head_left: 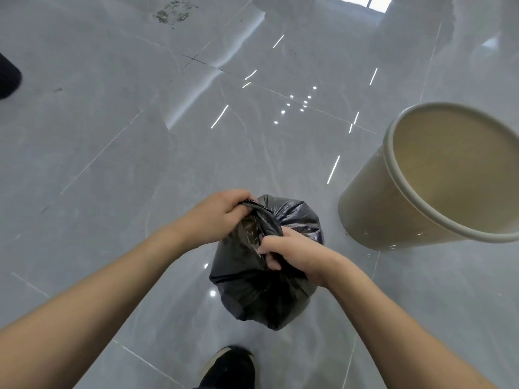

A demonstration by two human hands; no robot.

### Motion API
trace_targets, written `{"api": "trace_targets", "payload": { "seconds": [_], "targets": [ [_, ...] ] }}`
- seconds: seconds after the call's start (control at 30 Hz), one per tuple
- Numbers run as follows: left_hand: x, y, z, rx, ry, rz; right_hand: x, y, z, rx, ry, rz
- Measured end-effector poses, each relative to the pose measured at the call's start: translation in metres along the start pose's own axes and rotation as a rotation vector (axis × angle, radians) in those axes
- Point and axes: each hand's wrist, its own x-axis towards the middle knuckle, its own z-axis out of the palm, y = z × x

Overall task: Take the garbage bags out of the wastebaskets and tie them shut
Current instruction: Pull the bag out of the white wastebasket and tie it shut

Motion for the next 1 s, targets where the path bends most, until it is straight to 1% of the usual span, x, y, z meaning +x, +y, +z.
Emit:
{"api": "trace_targets", "payload": {
  "seconds": [0.07, 0.1, 0.17, 0.2, 0.23, 0.33, 0.43, 0.53, 0.63, 0.7, 0.77, 0.9, 1.0],
  "targets": [
    [0.001, 0.000, 0.003, -0.151, 0.026, -0.034, -0.002, -0.004, 0.002, -0.137, 0.023, 0.045],
    [0.002, 0.000, 0.006, -0.222, 0.028, -0.045, -0.003, -0.006, 0.002, -0.276, 0.070, 0.071],
    [0.003, 0.002, 0.013, -0.319, 0.024, -0.048, -0.006, -0.008, 0.001, -0.710, 0.204, 0.077],
    [0.003, 0.003, 0.017, -0.344, 0.021, -0.036, -0.008, -0.010, 0.002, -0.914, 0.263, 0.048],
    [0.004, 0.005, 0.021, -0.368, 0.018, -0.022, -0.012, -0.010, 0.004, -1.056, 0.319, 0.006],
    [0.006, 0.011, 0.033, -0.465, 0.014, -0.010, -0.023, -0.006, 0.011, -1.277, 0.494, -0.153],
    [0.010, 0.013, 0.045, -0.560, 0.058, -0.041, -0.033, -0.001, 0.014, -1.500, 0.634, -0.260],
    [0.011, 0.018, 0.056, -0.637, 0.137, -0.043, -0.040, 0.007, 0.009, -1.519, 0.814, -0.361],
    [0.011, 0.024, 0.065, -0.698, 0.179, -0.067, -0.044, 0.019, -0.001, -1.518, 0.919, -0.446],
    [0.015, 0.027, 0.070, -0.671, 0.184, -0.107, -0.047, 0.024, -0.007, -1.514, 0.966, -0.486],
    [0.019, 0.032, 0.072, -0.613, 0.153, -0.143, -0.048, 0.027, -0.009, -1.502, 0.984, -0.526],
    [0.024, 0.039, 0.069, -0.571, 0.022, -0.217, -0.048, 0.028, -0.014, -1.474, 1.063, -0.574],
    [0.022, 0.041, 0.067, -0.589, -0.019, -0.255, -0.049, 0.026, -0.015, -1.507, 1.015, -0.592]
  ]
}}
